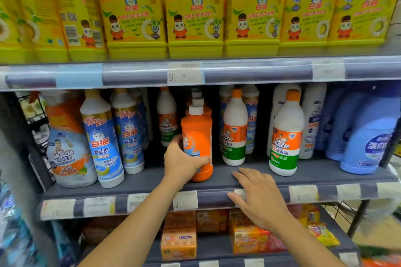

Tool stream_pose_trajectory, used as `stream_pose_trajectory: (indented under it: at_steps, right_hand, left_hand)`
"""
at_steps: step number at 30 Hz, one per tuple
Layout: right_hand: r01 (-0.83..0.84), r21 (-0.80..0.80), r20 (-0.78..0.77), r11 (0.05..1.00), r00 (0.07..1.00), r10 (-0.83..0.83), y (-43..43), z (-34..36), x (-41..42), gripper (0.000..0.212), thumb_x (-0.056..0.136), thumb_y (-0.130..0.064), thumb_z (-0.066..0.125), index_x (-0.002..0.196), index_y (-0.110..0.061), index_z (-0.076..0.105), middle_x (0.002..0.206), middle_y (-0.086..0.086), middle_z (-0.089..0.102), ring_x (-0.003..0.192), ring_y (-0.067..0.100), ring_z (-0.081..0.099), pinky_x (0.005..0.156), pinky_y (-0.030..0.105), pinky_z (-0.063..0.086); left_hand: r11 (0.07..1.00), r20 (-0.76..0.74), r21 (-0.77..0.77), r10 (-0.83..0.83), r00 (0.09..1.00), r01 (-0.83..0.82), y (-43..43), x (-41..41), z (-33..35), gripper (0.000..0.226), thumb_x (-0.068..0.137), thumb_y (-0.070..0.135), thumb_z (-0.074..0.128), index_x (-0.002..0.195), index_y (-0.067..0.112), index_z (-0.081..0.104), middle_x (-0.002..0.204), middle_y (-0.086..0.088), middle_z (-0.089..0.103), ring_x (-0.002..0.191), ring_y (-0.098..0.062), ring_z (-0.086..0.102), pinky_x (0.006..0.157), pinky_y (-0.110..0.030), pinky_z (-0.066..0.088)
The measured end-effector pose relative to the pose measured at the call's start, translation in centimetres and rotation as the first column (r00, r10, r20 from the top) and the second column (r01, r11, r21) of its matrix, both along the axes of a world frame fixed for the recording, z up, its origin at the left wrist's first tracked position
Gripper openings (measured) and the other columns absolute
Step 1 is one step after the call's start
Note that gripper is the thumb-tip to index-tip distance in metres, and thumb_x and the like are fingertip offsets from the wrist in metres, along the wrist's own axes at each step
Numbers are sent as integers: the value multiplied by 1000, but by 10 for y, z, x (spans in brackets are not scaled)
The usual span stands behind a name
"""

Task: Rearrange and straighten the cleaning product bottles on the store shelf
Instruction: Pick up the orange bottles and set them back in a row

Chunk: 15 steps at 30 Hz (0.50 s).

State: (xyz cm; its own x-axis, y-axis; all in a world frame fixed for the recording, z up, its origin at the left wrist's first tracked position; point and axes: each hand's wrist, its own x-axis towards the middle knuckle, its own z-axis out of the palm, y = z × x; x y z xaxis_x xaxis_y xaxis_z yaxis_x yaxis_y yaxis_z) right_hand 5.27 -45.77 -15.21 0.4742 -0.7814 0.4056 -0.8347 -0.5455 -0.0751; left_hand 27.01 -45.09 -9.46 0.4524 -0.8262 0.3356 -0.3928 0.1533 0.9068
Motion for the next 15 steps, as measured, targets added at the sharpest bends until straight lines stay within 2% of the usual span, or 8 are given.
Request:
stream_pose_trajectory:
  at_steps: [3, 5, 7, 10, 15]
  right_hand:
    - [10, 10, -20, 1000, 1000, -10, -1, -1, -1, 75, 85, -69, 19, 140, -27, 45, 144, -5, 46, 133, 14, 39, 106, 36, 30]
    - [14, 18, -26, 1000, 1000, -14, -2, -1, -1, 74, 85, -69, 20, 141, -27, 44, 146, -4, 44, 134, 15, 38, 107, 36, 29]
    - [11, 24, -34, 1000, 999, -10, -2, -2, -2, 71, 87, -69, 25, 142, -27, 43, 148, -3, 43, 136, 15, 37, 108, 37, 28]
    - [5, 33, -29, 999, 1000, -4, -3, -3, -3, 69, 89, -67, 28, 143, -27, 42, 149, -2, 42, 136, 16, 36, 109, 38, 27]
    - [5, 29, -30, 1000, 1000, -4, -4, -4, -4, 69, 89, -68, 27, 143, -27, 41, 149, -3, 41, 136, 16, 36, 109, 37, 26]
  left_hand:
    - [992, 64, -17, 129, 990, -128, 1, -17, -5, 81, 38, 48, 89, 105, 27, 49, 96, 8, 56, 86, -8, 57, 74, -28, 52]
    - [987, 136, 34, 148, 980, -154, 2, -21, -9, 90, 38, 50, 89, 112, 24, 46, 104, 4, 50, 94, -12, 51, 81, -30, 49]
    - [988, 146, 116, 89, 985, -106, 1, -18, -11, 83, 43, 40, 90, 110, 25, 43, 105, 3, 50, 92, -11, 53, 77, -24, 45]
    - [981, 116, 195, -15, 993, -8, 2, -8, -13, 66, 52, 27, 88, 100, 29, 43, 97, 10, 59, 77, 4, 54, 60, -11, 39]
    - [986, 120, 166, 5, 993, -25, 3, -11, -13, 64, 48, 30, 89, 100, 27, 52, 95, 10, 62, 79, -2, 59, 67, -16, 44]
